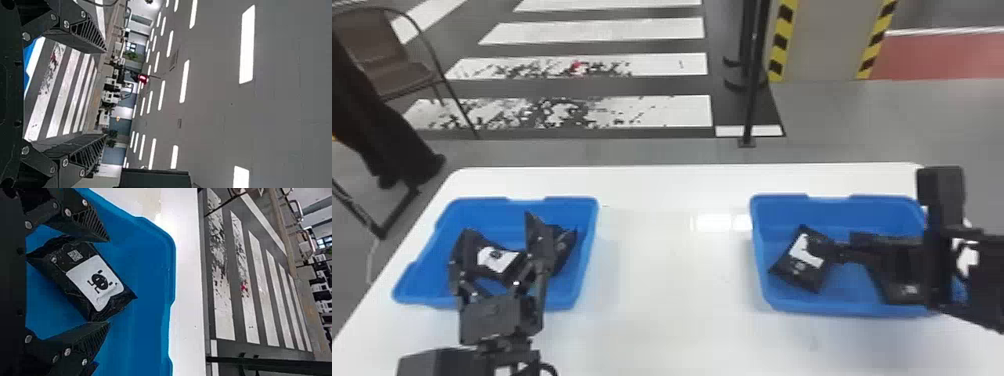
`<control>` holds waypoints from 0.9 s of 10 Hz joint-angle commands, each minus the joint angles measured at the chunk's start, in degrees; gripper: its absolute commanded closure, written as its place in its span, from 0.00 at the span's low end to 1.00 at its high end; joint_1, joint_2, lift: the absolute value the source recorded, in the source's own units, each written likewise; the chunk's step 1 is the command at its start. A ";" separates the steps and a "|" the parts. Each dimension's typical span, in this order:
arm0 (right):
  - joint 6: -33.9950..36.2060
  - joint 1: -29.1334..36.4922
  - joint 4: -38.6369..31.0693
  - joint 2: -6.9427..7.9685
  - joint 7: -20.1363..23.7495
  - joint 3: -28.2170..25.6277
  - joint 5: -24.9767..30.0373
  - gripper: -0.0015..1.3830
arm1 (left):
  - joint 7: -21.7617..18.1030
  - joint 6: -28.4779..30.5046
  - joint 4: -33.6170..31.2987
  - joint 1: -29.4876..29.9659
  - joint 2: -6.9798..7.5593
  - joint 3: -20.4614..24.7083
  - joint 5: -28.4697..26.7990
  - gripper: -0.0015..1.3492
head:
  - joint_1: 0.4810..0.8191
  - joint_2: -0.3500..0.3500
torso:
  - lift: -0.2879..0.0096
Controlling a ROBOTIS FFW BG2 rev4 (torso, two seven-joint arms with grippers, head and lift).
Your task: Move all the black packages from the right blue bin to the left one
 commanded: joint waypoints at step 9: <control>0.39 -10.67 15.80 -0.83 0.17 10.31 -0.44 0.24 | 0.00 0.32 0.00 0.14 -0.17 0.46 0.00 0.23 | 0.63 0.69 | 0.45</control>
